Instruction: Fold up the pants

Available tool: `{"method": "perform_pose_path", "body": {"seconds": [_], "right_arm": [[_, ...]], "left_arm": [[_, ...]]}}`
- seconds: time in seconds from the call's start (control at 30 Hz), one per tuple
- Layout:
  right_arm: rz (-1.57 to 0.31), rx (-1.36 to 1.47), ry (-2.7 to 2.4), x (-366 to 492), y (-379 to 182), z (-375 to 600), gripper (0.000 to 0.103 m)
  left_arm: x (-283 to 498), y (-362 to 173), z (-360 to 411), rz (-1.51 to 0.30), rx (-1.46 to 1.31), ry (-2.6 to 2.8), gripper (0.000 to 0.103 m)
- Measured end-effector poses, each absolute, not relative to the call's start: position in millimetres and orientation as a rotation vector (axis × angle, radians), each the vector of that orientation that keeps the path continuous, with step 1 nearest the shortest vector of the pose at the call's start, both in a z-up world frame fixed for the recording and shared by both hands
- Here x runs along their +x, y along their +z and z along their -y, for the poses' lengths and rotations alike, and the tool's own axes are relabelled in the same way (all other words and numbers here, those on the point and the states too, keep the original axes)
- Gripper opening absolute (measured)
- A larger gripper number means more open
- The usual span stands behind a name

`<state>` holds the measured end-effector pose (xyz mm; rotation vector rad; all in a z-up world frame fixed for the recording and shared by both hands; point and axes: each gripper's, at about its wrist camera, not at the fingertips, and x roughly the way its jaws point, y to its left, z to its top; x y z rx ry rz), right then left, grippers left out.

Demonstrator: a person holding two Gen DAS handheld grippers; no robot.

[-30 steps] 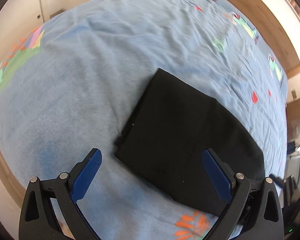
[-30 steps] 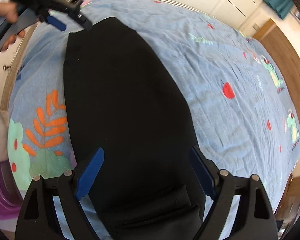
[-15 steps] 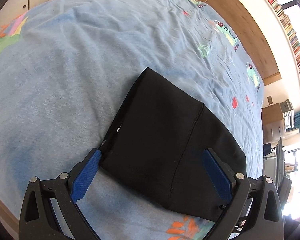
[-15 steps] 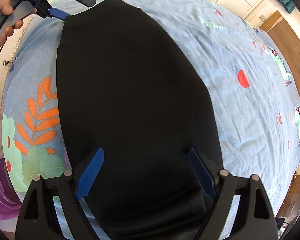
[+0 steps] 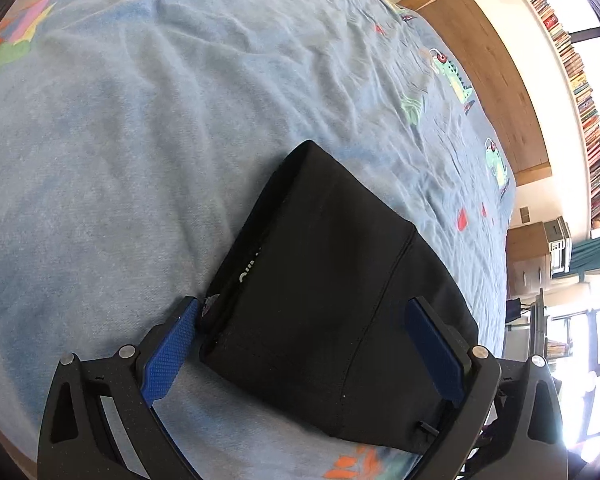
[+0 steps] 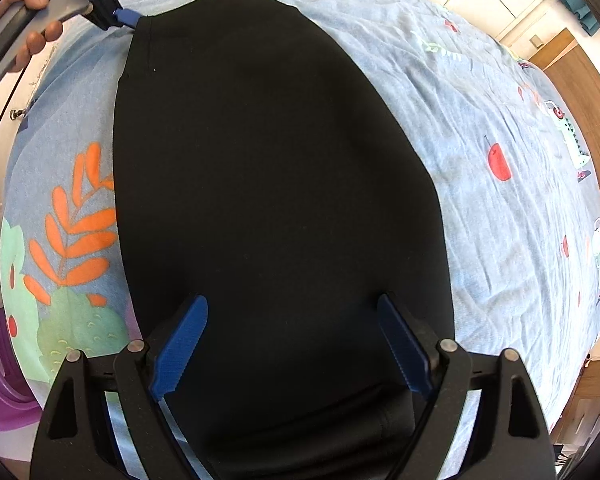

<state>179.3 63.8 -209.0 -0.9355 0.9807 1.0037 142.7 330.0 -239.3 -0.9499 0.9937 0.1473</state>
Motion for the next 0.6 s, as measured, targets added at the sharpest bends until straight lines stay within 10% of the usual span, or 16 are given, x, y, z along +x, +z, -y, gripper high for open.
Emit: {"method": "perform_pose_path", "body": {"seconds": [0.6], "right_arm": [[-1.007, -0.935, 1.012, 190, -224, -68, 0.103]], "left_arm": [[146, -254, -329, -1.010, -0.985, 0.117, 0.098]]}}
